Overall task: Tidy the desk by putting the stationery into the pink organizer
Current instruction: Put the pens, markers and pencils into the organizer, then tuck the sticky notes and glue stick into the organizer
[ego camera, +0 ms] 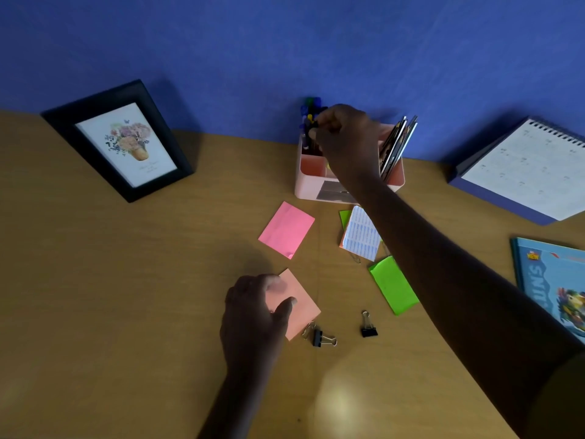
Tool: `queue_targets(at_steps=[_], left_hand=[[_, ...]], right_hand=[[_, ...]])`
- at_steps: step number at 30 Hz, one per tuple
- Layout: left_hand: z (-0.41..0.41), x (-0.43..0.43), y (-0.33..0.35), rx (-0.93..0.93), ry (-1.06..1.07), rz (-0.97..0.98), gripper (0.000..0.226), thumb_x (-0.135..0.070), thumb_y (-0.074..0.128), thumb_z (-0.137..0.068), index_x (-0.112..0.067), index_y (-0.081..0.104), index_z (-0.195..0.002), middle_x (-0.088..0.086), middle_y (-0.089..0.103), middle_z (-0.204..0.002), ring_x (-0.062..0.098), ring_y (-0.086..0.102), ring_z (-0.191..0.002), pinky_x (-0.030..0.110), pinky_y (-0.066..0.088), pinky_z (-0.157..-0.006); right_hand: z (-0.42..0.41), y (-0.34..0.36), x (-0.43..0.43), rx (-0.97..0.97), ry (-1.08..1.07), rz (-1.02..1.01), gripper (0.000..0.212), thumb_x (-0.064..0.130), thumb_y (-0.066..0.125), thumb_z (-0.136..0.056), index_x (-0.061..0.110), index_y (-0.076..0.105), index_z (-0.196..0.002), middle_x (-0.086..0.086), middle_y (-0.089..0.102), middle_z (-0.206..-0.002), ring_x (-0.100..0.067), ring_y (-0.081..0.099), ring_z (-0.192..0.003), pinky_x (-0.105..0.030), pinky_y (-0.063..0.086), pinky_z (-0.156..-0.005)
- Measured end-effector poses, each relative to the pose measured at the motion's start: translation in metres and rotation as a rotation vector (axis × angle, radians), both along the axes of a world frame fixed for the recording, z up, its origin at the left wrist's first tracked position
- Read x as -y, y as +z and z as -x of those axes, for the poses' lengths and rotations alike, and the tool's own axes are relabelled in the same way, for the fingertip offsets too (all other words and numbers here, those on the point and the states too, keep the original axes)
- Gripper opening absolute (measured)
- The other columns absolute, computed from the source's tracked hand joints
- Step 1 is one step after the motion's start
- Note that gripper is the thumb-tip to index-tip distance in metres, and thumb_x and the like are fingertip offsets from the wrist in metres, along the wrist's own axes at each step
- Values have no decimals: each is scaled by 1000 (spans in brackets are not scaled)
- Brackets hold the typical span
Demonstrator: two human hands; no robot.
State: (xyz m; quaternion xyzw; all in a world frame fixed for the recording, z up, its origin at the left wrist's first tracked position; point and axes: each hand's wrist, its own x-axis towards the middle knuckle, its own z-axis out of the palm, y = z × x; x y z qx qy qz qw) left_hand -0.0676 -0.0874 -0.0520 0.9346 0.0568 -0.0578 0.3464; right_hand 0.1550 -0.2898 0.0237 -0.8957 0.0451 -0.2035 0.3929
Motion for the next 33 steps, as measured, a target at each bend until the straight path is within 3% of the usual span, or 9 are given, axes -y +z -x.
queue_targets(at_steps=[3,5,10,17,22,25,27,33], left_hand=[[5,0,-4,-8,-27,-53,45,-38,91,-75,-25,74,-115,-5,69,-116,21,62,-106,34,54,-77],[9,2,-5,-11,-39,-99,53,-40,93,-74,-25,72,-120,-4,68,-121,23,60,-110,37,57,-75],[11,5,-9,11,-41,-128,64,-38,93,-72,-22,68,-129,2,65,-124,28,59,-112,42,58,-76],[8,7,-14,3,-16,-174,70,-41,93,-74,-20,67,-135,5,65,-128,30,57,-115,43,57,-80],[7,8,-9,25,6,-137,63,-40,93,-72,-24,70,-129,2,61,-123,28,55,-112,42,54,-80],[2,4,-11,32,-11,-106,59,-44,92,-72,-20,70,-121,4,60,-123,27,54,-110,39,49,-81],[-2,1,-14,33,-22,-81,54,-46,90,-73,-18,69,-114,4,60,-120,27,53,-108,36,45,-80],[-12,1,-7,-17,35,-11,20,-22,90,-80,-25,75,-93,-3,59,-116,19,51,-109,31,38,-77]], right_hand=[[-2,-1,0,10,-18,21,5,6,77,-92,7,77,-98,3,76,-92,12,64,-73,-3,49,-62],[-4,-2,0,4,-34,22,8,6,78,-91,7,76,-99,2,77,-93,4,68,-77,-5,51,-63],[5,-2,1,46,-34,8,10,8,79,-88,7,75,-98,3,77,-87,-4,73,-78,-26,63,-69],[70,5,-11,-33,-21,-128,12,11,80,-86,17,78,-97,7,77,-85,-10,73,-76,-46,62,-71],[160,-23,-22,-242,91,-79,12,8,83,-85,15,77,-92,3,75,-83,-5,64,-68,-30,56,-65],[207,-54,-24,-470,140,-41,19,8,86,-77,15,75,-91,-1,73,-86,-18,67,-73,-42,59,-68],[229,-68,-25,-600,142,-34,28,15,89,-77,18,77,-102,0,73,-97,-20,70,-83,-45,60,-76],[247,-82,-26,-612,158,-33,40,20,86,-81,25,73,-119,7,65,-113,-14,70,-96,-44,62,-84]])
